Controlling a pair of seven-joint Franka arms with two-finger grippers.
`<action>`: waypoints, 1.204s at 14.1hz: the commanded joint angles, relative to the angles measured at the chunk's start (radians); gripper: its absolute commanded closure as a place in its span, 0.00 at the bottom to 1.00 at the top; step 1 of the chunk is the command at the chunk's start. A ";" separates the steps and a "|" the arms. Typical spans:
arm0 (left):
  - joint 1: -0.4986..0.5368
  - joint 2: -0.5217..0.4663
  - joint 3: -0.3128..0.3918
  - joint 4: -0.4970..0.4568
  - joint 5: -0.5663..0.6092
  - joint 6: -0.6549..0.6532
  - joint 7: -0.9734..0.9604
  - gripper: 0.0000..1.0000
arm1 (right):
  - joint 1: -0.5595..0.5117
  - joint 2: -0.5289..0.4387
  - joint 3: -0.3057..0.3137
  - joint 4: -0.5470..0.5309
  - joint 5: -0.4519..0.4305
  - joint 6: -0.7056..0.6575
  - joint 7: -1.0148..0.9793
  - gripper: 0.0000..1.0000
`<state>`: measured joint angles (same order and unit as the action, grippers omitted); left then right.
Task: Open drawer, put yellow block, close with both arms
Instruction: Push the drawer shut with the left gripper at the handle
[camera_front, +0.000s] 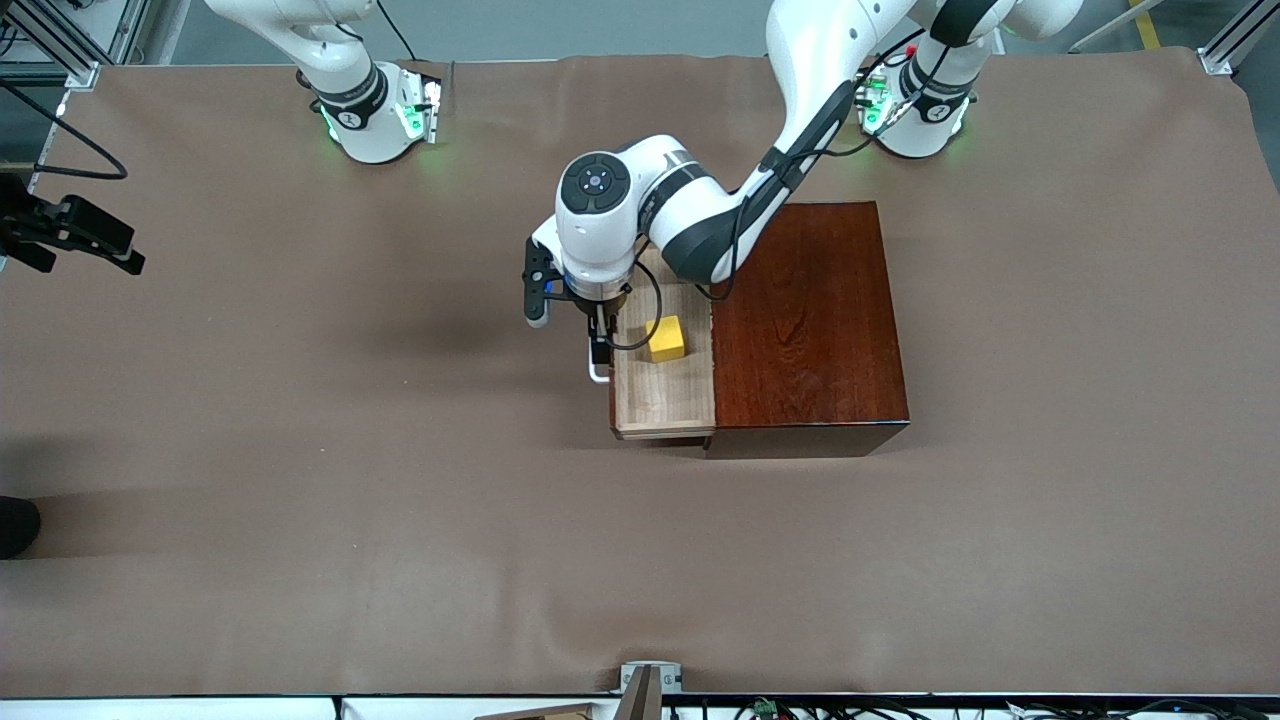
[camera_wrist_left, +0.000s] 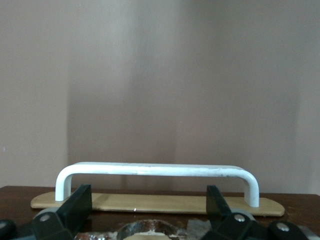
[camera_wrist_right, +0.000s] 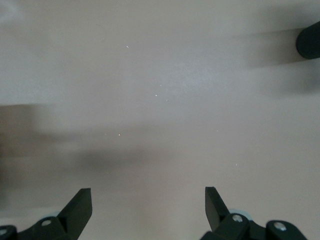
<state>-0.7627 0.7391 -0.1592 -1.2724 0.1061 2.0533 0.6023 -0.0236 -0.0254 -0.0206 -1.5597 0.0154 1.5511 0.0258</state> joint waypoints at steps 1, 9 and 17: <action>0.000 -0.018 0.029 0.011 0.061 -0.137 0.002 0.00 | 0.008 0.002 0.002 0.017 0.009 -0.011 0.043 0.00; 0.013 -0.047 0.067 0.005 0.139 -0.255 0.013 0.00 | 0.011 0.002 0.001 0.015 0.008 -0.012 0.039 0.00; 0.017 -0.037 0.067 -0.013 0.170 -0.347 0.014 0.00 | 0.019 0.002 0.001 0.015 0.008 -0.057 0.043 0.00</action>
<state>-0.7563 0.7213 -0.1071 -1.2524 0.2387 1.7520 0.6036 -0.0054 -0.0247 -0.0217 -1.5591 0.0156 1.5095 0.0519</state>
